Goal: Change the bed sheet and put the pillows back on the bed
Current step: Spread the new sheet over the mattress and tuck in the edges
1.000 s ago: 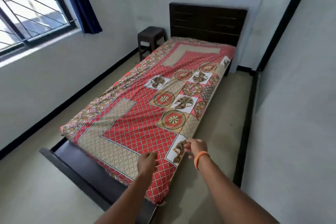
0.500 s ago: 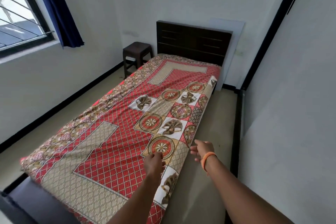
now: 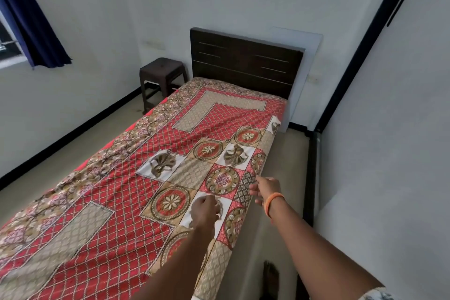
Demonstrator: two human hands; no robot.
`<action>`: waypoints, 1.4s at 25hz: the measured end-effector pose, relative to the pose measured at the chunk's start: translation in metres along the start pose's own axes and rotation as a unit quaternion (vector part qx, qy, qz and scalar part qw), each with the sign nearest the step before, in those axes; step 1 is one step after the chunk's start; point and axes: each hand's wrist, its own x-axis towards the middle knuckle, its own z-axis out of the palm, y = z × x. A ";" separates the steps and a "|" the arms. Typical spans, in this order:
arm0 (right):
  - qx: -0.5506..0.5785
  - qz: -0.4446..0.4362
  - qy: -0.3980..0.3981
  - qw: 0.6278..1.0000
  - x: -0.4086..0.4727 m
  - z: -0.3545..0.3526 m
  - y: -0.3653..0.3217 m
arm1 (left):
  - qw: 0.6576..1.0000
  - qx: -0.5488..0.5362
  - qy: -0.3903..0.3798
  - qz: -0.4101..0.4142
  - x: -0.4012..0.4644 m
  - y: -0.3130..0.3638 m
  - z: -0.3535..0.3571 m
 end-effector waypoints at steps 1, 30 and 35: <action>-0.004 0.002 -0.004 1.000 0.031 -0.003 -0.012 | 1.000 0.001 0.008 -0.006 0.019 0.007 0.022; -0.394 0.109 -0.213 0.887 0.774 0.067 -0.299 | 0.948 -0.085 0.188 -0.244 0.521 0.170 0.531; -0.546 0.115 -0.310 0.769 0.841 0.077 -0.267 | 0.804 -0.306 0.346 -0.375 0.530 0.118 0.593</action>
